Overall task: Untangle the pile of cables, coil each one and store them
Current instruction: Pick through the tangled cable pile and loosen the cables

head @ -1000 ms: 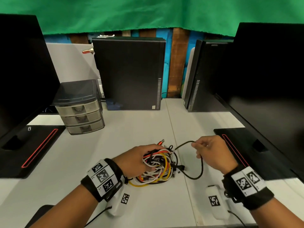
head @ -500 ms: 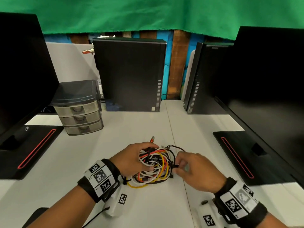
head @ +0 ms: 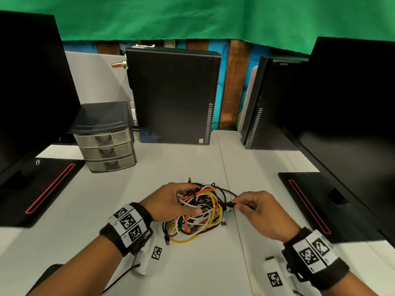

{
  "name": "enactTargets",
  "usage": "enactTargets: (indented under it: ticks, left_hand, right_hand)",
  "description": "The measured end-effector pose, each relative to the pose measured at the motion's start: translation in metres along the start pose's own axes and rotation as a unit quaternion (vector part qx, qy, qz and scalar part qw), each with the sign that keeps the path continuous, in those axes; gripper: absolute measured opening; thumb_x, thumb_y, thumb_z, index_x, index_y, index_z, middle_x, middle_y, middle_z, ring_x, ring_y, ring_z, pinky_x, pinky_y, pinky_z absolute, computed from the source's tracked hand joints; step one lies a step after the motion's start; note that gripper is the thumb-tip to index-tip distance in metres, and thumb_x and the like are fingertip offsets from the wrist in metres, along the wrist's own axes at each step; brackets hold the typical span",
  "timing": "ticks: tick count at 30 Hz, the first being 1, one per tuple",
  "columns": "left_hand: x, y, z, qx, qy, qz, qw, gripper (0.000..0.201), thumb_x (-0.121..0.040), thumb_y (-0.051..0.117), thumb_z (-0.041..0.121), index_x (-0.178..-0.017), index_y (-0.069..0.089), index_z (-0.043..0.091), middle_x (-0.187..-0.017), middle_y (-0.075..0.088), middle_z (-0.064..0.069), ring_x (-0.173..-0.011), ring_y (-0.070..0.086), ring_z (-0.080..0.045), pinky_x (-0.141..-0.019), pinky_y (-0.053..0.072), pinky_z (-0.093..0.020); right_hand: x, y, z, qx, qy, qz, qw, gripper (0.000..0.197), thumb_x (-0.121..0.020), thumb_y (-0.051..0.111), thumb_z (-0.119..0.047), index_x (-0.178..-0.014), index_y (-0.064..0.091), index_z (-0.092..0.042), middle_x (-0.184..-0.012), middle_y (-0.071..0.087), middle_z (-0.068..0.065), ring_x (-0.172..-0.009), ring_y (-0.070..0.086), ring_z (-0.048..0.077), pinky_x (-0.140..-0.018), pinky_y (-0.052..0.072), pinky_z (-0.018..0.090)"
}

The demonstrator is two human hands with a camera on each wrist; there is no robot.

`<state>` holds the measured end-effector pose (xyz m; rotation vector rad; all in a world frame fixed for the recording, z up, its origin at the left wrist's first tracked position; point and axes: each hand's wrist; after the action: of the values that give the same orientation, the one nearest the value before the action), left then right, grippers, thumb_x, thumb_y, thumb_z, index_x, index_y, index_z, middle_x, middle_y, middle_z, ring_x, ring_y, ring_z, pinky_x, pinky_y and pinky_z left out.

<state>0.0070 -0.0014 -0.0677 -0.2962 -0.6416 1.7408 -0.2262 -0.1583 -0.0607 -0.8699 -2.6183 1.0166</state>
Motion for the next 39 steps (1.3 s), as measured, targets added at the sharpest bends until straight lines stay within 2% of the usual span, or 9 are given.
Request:
enactTargets:
  ticks: [4, 8, 16, 22, 27, 29, 34, 37, 39]
  left_hand:
    - [-0.001, 0.004, 0.000, -0.005, -0.001, 0.000, 1.000, 0.064, -0.061, 0.078, 0.068, -0.122, 0.064, 0.052, -0.116, 0.069, 0.026, -0.112, 0.063, 0.003, -0.106, 0.048, -0.035]
    - [0.000, 0.004, 0.000, 0.004, 0.006, -0.011, 1.000, 0.065, -0.066, 0.077, 0.065, -0.127, 0.063, 0.047, -0.117, 0.069, 0.026, -0.112, 0.064, 0.002, -0.105, 0.049, -0.035]
    - [0.003, -0.007, 0.003, 0.113, 0.007, -0.067, 0.991, 0.043, -0.090, 0.073, 0.017, -0.130, 0.064, 0.030, -0.120, 0.072, 0.009, -0.113, 0.067, -0.012, -0.105, 0.050, -0.038]
    - [0.000, -0.007, 0.000, 0.106, -0.001, -0.066, 0.992, 0.030, -0.099, 0.060, 0.025, -0.128, 0.067, 0.028, -0.114, 0.075, 0.005, -0.108, 0.070, -0.015, -0.104, 0.051, -0.041]
    - [-0.001, -0.002, -0.001, 0.089, -0.001, -0.065, 0.994, 0.030, -0.101, 0.057, 0.027, -0.129, 0.066, 0.032, -0.114, 0.075, 0.008, -0.108, 0.070, -0.012, -0.103, 0.051, -0.039]
    - [-0.001, -0.001, 0.000, 0.088, 0.000, -0.059, 0.994, 0.029, -0.101, 0.057, 0.027, -0.129, 0.067, 0.032, -0.113, 0.075, 0.009, -0.107, 0.070, -0.012, -0.103, 0.051, -0.038]
    - [-0.003, 0.001, 0.002, 0.101, -0.001, -0.048, 0.994, 0.028, -0.101, 0.058, 0.026, -0.127, 0.069, 0.027, -0.112, 0.075, 0.006, -0.106, 0.071, -0.013, -0.102, 0.052, -0.037]
    - [-0.002, 0.002, 0.003, 0.101, 0.001, -0.048, 0.994, 0.027, -0.100, 0.060, 0.027, -0.125, 0.070, 0.027, -0.111, 0.076, 0.007, -0.105, 0.071, -0.011, -0.100, 0.053, -0.035]
    - [-0.003, 0.002, 0.003, 0.108, 0.001, -0.047, 0.993, 0.027, -0.100, 0.060, 0.025, -0.125, 0.070, 0.025, -0.111, 0.076, 0.006, -0.104, 0.071, -0.012, -0.100, 0.054, -0.034]
  right_hand:
    - [0.001, 0.021, -0.002, -0.021, -0.040, 0.030, 0.999, 0.019, -0.095, 0.066, -0.009, -0.100, 0.078, -0.023, -0.093, 0.074, -0.013, -0.089, 0.068, 0.000, -0.082, 0.051, 0.012]
    - [0.000, 0.028, 0.000, -0.034, -0.059, 0.048, 0.997, 0.020, -0.094, 0.066, -0.007, -0.102, 0.078, -0.020, -0.091, 0.072, -0.010, -0.089, 0.068, 0.003, -0.081, 0.049, 0.011]
    - [-0.005, 0.005, 0.005, -0.026, -0.044, 0.046, 0.998, 0.024, -0.094, 0.066, -0.008, -0.091, 0.076, -0.029, -0.089, 0.072, -0.013, -0.087, 0.067, 0.002, -0.079, 0.050, 0.013]
    - [-0.005, 0.007, 0.004, -0.027, -0.046, 0.031, 0.998, 0.026, -0.095, 0.064, -0.007, -0.092, 0.076, -0.029, -0.089, 0.071, -0.013, -0.085, 0.064, -0.001, -0.074, 0.045, 0.009]
    - [-0.006, 0.020, 0.000, -0.042, -0.070, 0.038, 0.996, 0.028, -0.094, 0.065, -0.006, -0.094, 0.076, -0.031, -0.089, 0.071, -0.011, -0.085, 0.066, 0.008, -0.078, 0.052, 0.017]
    - [-0.005, 0.022, -0.002, -0.046, -0.087, 0.053, 0.994, 0.027, -0.093, 0.066, -0.004, -0.096, 0.078, -0.028, -0.085, 0.069, -0.014, -0.080, 0.066, 0.008, -0.075, 0.050, 0.015]
    - [0.004, 0.034, -0.010, 0.031, -0.161, 0.056, 0.985, 0.024, -0.093, 0.065, -0.004, -0.097, 0.079, -0.024, -0.079, 0.062, -0.016, -0.074, 0.062, 0.007, -0.066, 0.048, 0.016]
    - [0.009, 0.040, -0.013, 0.075, -0.182, 0.053, 0.979, 0.022, -0.092, 0.065, -0.009, -0.096, 0.078, -0.026, -0.077, 0.057, -0.024, -0.073, 0.059, 0.000, -0.065, 0.042, 0.009]
    - [0.009, 0.038, -0.012, 0.082, -0.166, 0.057, 0.981, 0.018, -0.091, 0.066, -0.016, -0.096, 0.078, -0.028, -0.080, 0.063, -0.021, -0.075, 0.061, 0.001, -0.068, 0.048, 0.015]
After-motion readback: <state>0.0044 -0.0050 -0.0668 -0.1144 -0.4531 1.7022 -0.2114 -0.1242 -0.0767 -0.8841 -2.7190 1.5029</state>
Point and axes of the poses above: each hand's wrist, its own x-axis away from the middle knuckle, its own y-axis out of the palm, z = x × y
